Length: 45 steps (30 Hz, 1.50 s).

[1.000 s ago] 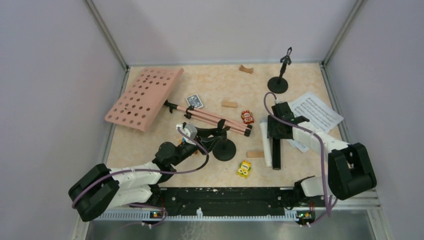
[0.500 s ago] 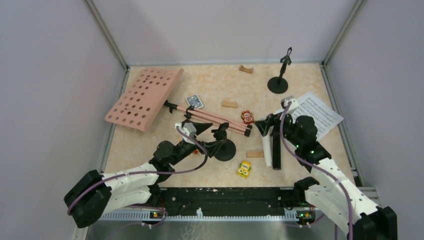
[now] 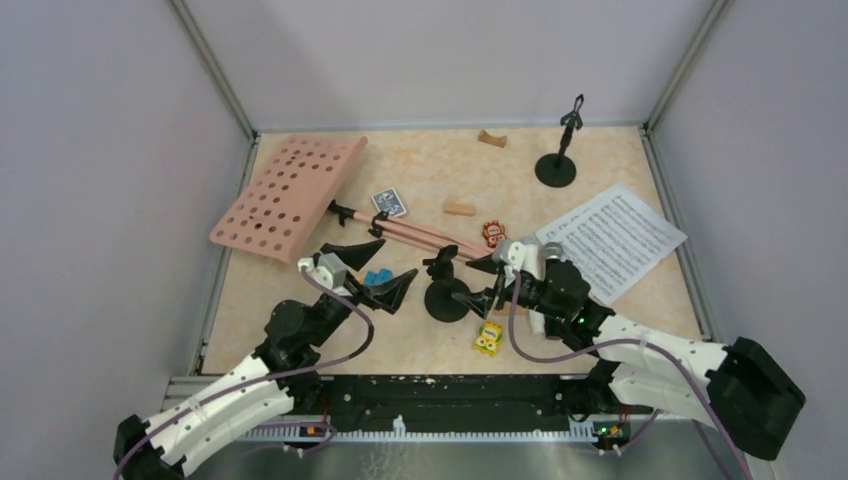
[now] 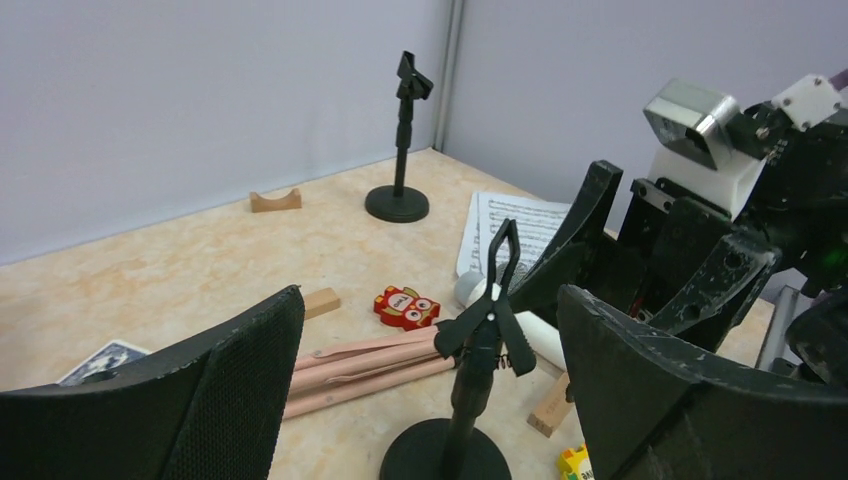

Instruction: Pack up the instrument practice props

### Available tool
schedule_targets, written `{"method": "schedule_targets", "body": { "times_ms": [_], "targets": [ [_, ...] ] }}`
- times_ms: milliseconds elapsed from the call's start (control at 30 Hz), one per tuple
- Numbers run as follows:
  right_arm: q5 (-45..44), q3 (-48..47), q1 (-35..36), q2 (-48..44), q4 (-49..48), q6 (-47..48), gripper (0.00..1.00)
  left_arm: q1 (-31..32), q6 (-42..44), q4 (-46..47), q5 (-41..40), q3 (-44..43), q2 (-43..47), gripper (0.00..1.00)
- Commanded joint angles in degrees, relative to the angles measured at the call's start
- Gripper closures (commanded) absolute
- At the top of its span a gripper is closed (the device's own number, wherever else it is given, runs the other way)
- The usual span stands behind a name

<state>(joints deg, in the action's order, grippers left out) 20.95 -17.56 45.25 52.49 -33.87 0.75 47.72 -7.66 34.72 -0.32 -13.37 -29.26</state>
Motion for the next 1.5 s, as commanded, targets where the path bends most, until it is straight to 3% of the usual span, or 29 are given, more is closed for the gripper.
{"method": "schedule_targets", "body": {
  "times_ms": [0, 200, 433, 533, 700, 833, 967, 1067, 1233, 1333, 1467],
  "targets": [
    [-3.42, -1.32, 3.08, 7.56, -13.76, 4.77, 0.29, -0.15, 2.35, -13.00, -4.82, -1.59, 7.61, 0.01],
    [-7.37, -3.58, 3.79, 16.34, -20.61, 6.76, 0.31, -0.17, 3.17, -20.00, -6.43, -1.69, 14.79, 0.01],
    [-6.72, -5.73, 3.79, 22.93, -26.04, 5.24, 0.40, -0.17, 4.42, -22.30, -6.89, -2.50, 16.79, 0.01],
    [-5.34, -6.65, 3.78, 24.83, -27.10, 4.17, 0.47, -0.09, 4.98, -22.71, -6.97, -2.80, 16.78, 0.01],
    [-2.33, -7.41, 3.79, 24.63, -26.33, 3.38, 0.71, -0.17, 4.81, -24.10, -7.14, -2.89, 16.78, 0.01],
    [1.50, -7.62, 3.78, 20.51, -23.02, 3.79, 0.84, -0.12, 4.41, -24.12, -7.37, -2.33, 17.39, 0.01],
    [3.13, -11.72, 3.79, 13.47, -12.59, 4.15, 1.00, -0.14, 3.70, -21.89, -8.63, -0.65, 18.97, 0.01],
    [-0.92, -17.67, 3.78, 7.52, -3.21, 5.81, 1.00, -0.13, 1.14, -20.85, -11.27, 0.29, 19.32, 0.01],
    [-17.08, -27.75, 1.00, 4.09, 10.16, 8.63, 1.00, -0.16, -1.94, -22.41, -14.04, -0.19, 18.82, 0.01],
    [-18.61, -31.80, -5.59, 6.52, 12.89, 6.88, 1.00, -0.11, -2.41, -23.14, -15.26, -0.92, 18.72, 0.01],
    [-17.73, -35.48, -16.11, 13.77, 9.52, 1.21, 1.00, -0.16, -9.37, -26.55, -24.10, -3.28, 17.61, 0.01]
  ]
}}
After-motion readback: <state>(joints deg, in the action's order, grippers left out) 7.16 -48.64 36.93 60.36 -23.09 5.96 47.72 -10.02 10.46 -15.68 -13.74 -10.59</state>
